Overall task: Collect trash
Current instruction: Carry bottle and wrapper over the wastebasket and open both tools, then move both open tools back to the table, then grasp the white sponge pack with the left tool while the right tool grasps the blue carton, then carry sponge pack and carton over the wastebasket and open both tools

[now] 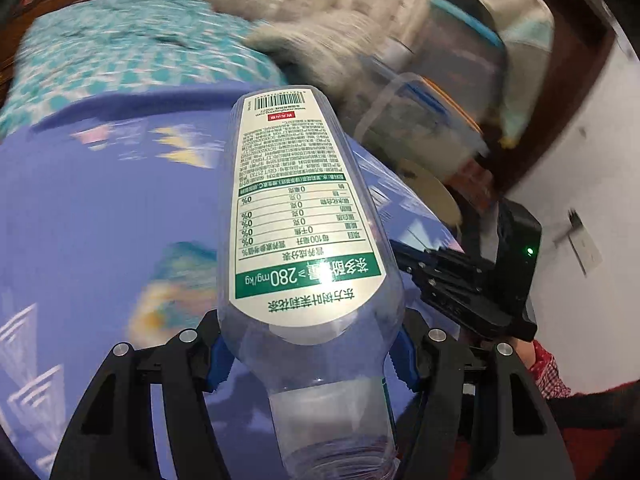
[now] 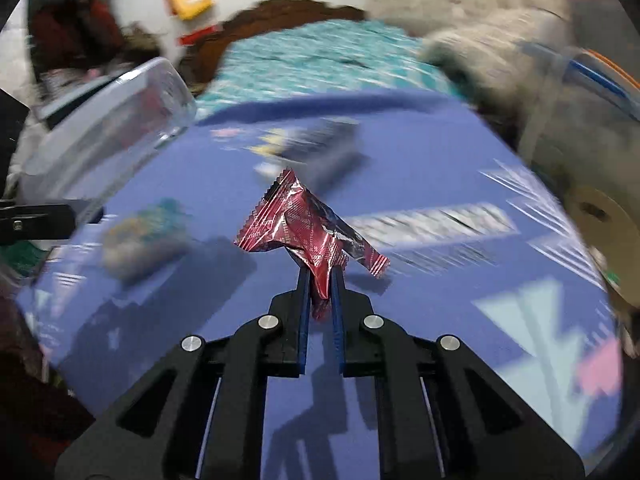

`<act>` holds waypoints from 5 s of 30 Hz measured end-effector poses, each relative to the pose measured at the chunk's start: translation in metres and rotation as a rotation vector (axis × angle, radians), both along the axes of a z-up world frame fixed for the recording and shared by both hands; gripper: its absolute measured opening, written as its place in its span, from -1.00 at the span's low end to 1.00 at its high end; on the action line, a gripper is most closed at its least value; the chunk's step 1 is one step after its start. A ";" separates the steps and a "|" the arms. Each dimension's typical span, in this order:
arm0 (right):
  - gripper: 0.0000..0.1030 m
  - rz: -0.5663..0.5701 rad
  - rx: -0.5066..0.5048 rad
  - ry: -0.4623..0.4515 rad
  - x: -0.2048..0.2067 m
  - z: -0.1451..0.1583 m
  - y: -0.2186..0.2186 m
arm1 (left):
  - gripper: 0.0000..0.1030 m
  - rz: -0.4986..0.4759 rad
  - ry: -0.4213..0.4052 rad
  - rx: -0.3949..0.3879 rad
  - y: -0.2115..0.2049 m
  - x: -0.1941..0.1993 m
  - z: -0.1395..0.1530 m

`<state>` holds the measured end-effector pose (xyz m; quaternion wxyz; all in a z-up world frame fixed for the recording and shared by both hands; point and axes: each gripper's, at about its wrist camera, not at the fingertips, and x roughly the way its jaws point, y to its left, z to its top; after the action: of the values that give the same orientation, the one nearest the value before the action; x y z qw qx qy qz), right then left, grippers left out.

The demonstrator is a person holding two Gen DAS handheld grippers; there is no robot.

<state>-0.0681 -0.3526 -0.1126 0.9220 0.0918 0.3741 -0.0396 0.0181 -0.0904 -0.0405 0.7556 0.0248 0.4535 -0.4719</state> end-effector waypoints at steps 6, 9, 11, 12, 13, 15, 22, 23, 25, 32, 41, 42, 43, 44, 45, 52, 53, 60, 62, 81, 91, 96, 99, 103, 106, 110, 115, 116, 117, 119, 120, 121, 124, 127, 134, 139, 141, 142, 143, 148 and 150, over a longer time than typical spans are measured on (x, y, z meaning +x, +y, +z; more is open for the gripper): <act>-0.76 -0.181 0.019 0.023 -0.043 -0.012 -0.062 | 0.15 -0.188 0.036 0.057 -0.092 -0.017 -0.026; -0.76 -0.243 0.046 0.015 -0.060 -0.015 -0.084 | 0.15 -0.252 0.043 0.090 -0.129 -0.024 -0.040; -0.76 -0.277 0.074 0.005 -0.067 -0.018 -0.094 | 0.15 -0.276 0.051 0.106 -0.146 -0.024 -0.045; -0.76 -0.295 0.090 -0.003 -0.071 -0.020 -0.101 | 0.15 -0.294 0.053 0.119 -0.160 -0.024 -0.048; -0.76 -0.313 0.106 -0.011 -0.075 -0.020 -0.107 | 0.15 -0.306 0.054 0.126 -0.169 -0.023 -0.050; -0.76 -0.354 0.135 -0.031 -0.081 -0.020 -0.123 | 0.15 -0.329 0.062 0.138 -0.189 -0.021 -0.052; -0.76 -0.507 0.172 -0.112 -0.095 -0.011 -0.195 | 0.15 -0.425 0.072 0.172 -0.279 -0.012 -0.050; -0.76 -0.523 0.170 -0.117 -0.093 -0.009 -0.208 | 0.15 -0.446 0.069 0.181 -0.294 -0.013 -0.049; -0.76 -0.555 0.159 -0.119 -0.090 -0.008 -0.231 | 0.15 -0.477 0.050 0.209 -0.330 -0.013 -0.049; -0.59 -0.601 0.183 -0.080 -0.056 -0.024 -0.304 | 0.33 -0.502 0.015 0.283 -0.440 -0.010 -0.053; 0.21 -0.672 0.216 -0.176 -0.075 -0.023 -0.301 | 0.57 -0.445 -0.059 0.210 -0.433 -0.015 -0.024; 0.21 -0.682 0.214 -0.190 -0.080 -0.019 -0.295 | 0.56 -0.441 -0.057 0.188 -0.419 -0.015 -0.019; 0.20 -0.692 0.214 -0.209 -0.085 -0.016 -0.289 | 0.56 -0.441 -0.051 0.168 -0.409 -0.016 -0.015; 0.20 -0.703 0.204 -0.228 -0.089 -0.010 -0.282 | 0.56 -0.438 -0.045 0.143 -0.387 -0.018 -0.011; 0.20 -0.704 0.191 -0.247 -0.093 -0.005 -0.275 | 0.56 -0.433 -0.050 0.136 -0.374 -0.020 -0.009; 0.19 -0.518 0.233 -0.286 -0.062 0.019 -0.194 | 0.56 -0.306 -0.173 0.130 -0.219 -0.042 -0.012; 0.19 -0.480 0.246 -0.278 -0.053 0.020 -0.180 | 0.56 -0.271 -0.189 0.140 -0.193 -0.043 -0.013; 0.21 -0.221 0.313 -0.180 0.018 0.013 -0.069 | 0.61 0.083 -0.309 0.217 -0.043 -0.019 -0.005; 0.21 -0.166 0.308 -0.143 0.037 0.009 -0.041 | 0.74 0.197 -0.374 0.288 -0.012 -0.011 -0.008; 0.28 -0.171 0.158 0.152 0.250 -0.024 0.019 | 0.22 0.269 -0.298 0.374 0.026 0.025 -0.071; 0.03 -0.111 0.199 0.029 0.110 -0.011 0.003 | 0.21 0.172 -0.254 0.269 0.002 0.007 -0.059; 0.04 -0.237 0.174 0.033 0.030 -0.027 -0.016 | 0.22 0.095 -0.242 0.266 -0.034 -0.008 -0.066; 0.13 -0.279 0.164 0.014 0.001 -0.030 -0.012 | 0.27 0.064 -0.246 0.279 -0.051 -0.018 -0.073; 0.70 -0.297 0.114 -0.037 -0.011 -0.027 0.001 | 0.51 0.059 -0.286 0.300 -0.063 -0.028 -0.076; 0.70 -0.275 0.063 -0.055 -0.014 -0.022 0.017 | 0.59 0.074 -0.279 0.280 -0.056 -0.025 -0.071; 0.70 -0.267 0.016 -0.063 -0.020 -0.028 0.025 | 0.79 0.118 -0.276 0.241 -0.039 -0.023 -0.061; 0.31 -0.272 -0.005 -0.037 -0.018 -0.048 0.020 | 0.74 0.099 -0.289 0.273 -0.046 -0.026 -0.067; 0.04 -0.266 -0.003 -0.033 -0.017 -0.050 0.018 | 0.46 0.077 -0.295 0.287 -0.052 -0.029 -0.071; 0.04 -0.263 -0.006 -0.040 -0.018 -0.050 0.016 | 0.21 0.054 -0.293 0.303 -0.057 -0.030 -0.075; 0.03 -0.263 0.039 -0.060 -0.022 -0.047 0.007 | 0.16 0.033 -0.333 0.327 -0.068 -0.033 -0.078; 0.03 -0.279 0.048 -0.072 -0.024 -0.045 0.000 | 0.12 0.002 -0.344 0.335 -0.079 -0.032 -0.076; 0.03 -0.297 0.050 -0.087 -0.026 -0.042 -0.007 | 0.12 -0.011 -0.337 0.335 -0.086 -0.030 -0.075; 0.03 -0.356 0.062 -0.136 -0.035 -0.031 -0.037 | 0.11 -0.069 -0.279 0.282 -0.116 -0.020 -0.061; 0.03 -0.437 0.067 -0.179 -0.046 -0.014 -0.082 | 0.11 -0.140 -0.290 0.236 -0.164 -0.018 -0.042; 0.03 -0.648 0.045 -0.202 -0.077 0.007 -0.215 | 0.12 -0.306 -0.283 0.188 -0.313 -0.026 -0.020; 0.03 -0.745 0.055 -0.143 -0.080 -0.001 -0.296 | 0.14 -0.349 -0.257 0.227 -0.415 -0.027 -0.032; 0.03 -0.753 0.056 -0.114 -0.071 -0.008 -0.320 | 0.20 -0.341 -0.266 0.264 -0.444 -0.026 -0.040; 0.06 -0.753 0.050 -0.097 -0.066 -0.013 -0.329 | 0.22 -0.331 -0.271 0.286 -0.457 -0.024 -0.045; 0.19 -0.746 0.047 -0.082 -0.061 -0.016 -0.336 | 0.27 -0.321 -0.271 0.301 -0.465 -0.023 -0.049; 0.61 -0.757 0.023 -0.127 -0.056 -0.016 -0.340 | 0.53 -0.304 -0.272 0.341 -0.481 -0.017 -0.062; 0.61 -0.781 0.038 -0.176 -0.069 -0.009 -0.333 | 0.53 -0.298 -0.262 0.322 -0.470 -0.016 -0.058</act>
<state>-0.1374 -0.6853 -0.1217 0.8643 0.2470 0.2313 -0.3721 0.0026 -0.5601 -0.0980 0.7165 0.2724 0.4125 -0.4923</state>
